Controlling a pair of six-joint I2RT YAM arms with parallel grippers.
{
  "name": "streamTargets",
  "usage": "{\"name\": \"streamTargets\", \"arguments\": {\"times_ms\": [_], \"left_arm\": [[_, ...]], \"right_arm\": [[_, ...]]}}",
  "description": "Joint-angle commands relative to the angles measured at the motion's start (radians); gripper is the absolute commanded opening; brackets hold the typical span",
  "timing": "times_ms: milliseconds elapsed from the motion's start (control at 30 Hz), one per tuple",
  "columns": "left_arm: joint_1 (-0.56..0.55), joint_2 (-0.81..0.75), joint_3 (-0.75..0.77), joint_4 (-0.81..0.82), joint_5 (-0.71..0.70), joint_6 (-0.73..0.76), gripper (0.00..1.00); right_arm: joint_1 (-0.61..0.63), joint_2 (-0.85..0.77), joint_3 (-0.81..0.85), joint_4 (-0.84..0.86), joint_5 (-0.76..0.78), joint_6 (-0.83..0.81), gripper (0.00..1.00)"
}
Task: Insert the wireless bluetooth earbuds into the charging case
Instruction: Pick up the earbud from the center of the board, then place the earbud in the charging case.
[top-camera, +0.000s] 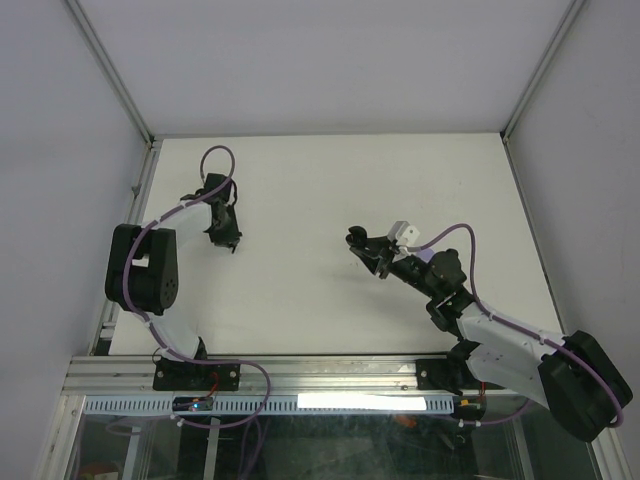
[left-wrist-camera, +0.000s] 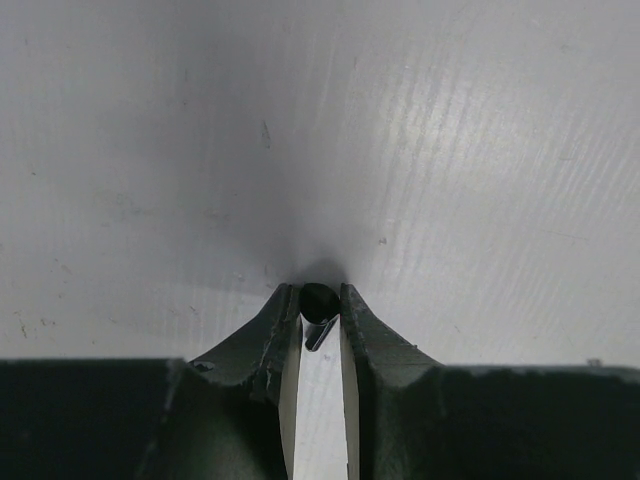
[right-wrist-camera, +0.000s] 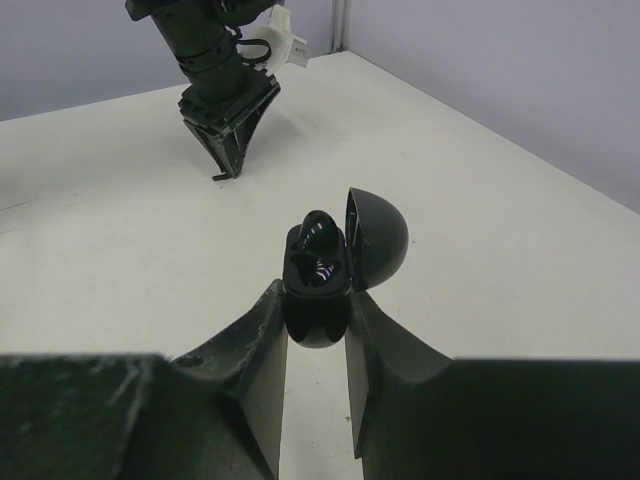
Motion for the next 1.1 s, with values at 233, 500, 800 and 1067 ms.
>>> {"name": "streamTargets", "arguments": {"times_ms": [233, 500, 800, 1067], "left_arm": [[-0.082, -0.178, -0.025, 0.049, 0.114, -0.034, 0.10], [-0.179, -0.397, -0.068, 0.164, 0.162, -0.056, 0.09], [-0.280, -0.600, -0.104, 0.294, 0.225, -0.145, 0.09], [-0.383, -0.701, -0.117, 0.425, 0.236, -0.240, 0.08]], "right_arm": [[-0.005, -0.050, 0.022, -0.014, -0.026, -0.004, 0.00], [-0.003, -0.058, 0.058, -0.014, -0.056, 0.033, 0.00], [0.002, -0.032, 0.075, 0.047, -0.057, 0.085, 0.00], [0.013, 0.015, 0.112, 0.066, -0.031, 0.080, 0.00]]}}
